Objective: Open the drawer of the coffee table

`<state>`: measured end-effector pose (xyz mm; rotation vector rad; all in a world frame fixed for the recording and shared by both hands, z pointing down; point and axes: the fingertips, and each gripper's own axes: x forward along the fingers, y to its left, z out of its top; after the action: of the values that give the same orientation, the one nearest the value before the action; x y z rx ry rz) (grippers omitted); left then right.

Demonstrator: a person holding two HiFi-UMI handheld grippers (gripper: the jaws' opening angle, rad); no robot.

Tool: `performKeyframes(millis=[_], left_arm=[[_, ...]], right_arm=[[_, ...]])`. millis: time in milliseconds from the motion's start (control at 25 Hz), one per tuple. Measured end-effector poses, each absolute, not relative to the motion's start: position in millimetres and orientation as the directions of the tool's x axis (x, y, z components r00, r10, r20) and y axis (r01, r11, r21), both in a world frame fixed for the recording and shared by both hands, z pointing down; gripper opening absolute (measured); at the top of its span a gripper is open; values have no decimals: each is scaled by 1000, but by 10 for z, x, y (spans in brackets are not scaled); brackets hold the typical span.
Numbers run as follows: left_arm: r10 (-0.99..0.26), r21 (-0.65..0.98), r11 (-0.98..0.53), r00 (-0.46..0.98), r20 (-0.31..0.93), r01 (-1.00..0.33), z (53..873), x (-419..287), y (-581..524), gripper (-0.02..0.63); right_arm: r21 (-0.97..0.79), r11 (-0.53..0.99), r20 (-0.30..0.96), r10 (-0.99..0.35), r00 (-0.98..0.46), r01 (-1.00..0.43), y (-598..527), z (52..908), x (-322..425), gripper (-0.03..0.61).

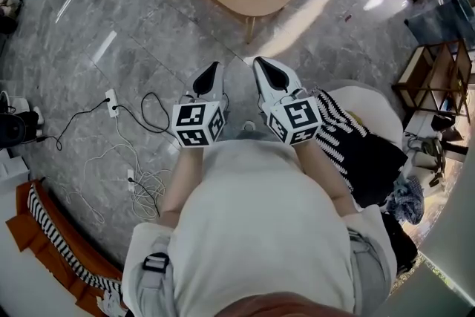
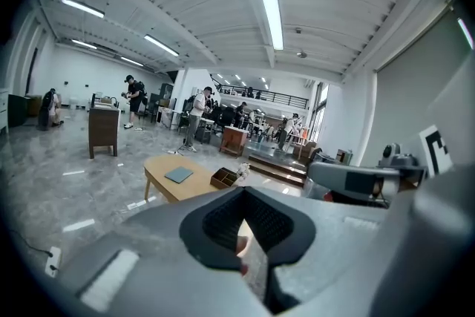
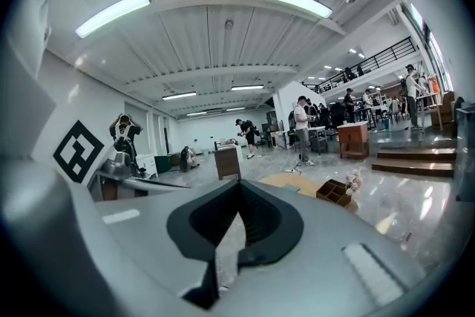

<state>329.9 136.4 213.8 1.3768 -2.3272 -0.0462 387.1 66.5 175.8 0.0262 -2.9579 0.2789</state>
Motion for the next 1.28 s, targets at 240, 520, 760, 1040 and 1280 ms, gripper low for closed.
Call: performKeyframes(millis=[240, 520, 760, 1040, 1280], left_arm=[[-846, 253, 504, -414, 335, -826, 2127, 3028, 1374, -2], [-850, 243, 496, -408, 334, -834, 2154, 2439, 1346, -2], [-863, 226, 463, -377, 337, -857, 2158, 1759, 1342, -2], [-885, 219, 403, -317, 342, -889, 2135, 1001, 1300, -2], [-902, 219, 346, -258, 347, -912, 2124, 330, 1244, -2]], right_arm=[[-189, 982, 156, 29, -987, -1, 726, 1740, 3621, -2], [-220, 974, 154, -17, -988, -51, 609, 1769, 3072, -2], [-222, 971, 142, -55, -988, -86, 585, 1708, 2376, -2], [-219, 965, 146, -114, -983, -144, 570, 1610, 1605, -2], [-223, 953, 140, -177, -974, -205, 518, 1561, 970, -2]])
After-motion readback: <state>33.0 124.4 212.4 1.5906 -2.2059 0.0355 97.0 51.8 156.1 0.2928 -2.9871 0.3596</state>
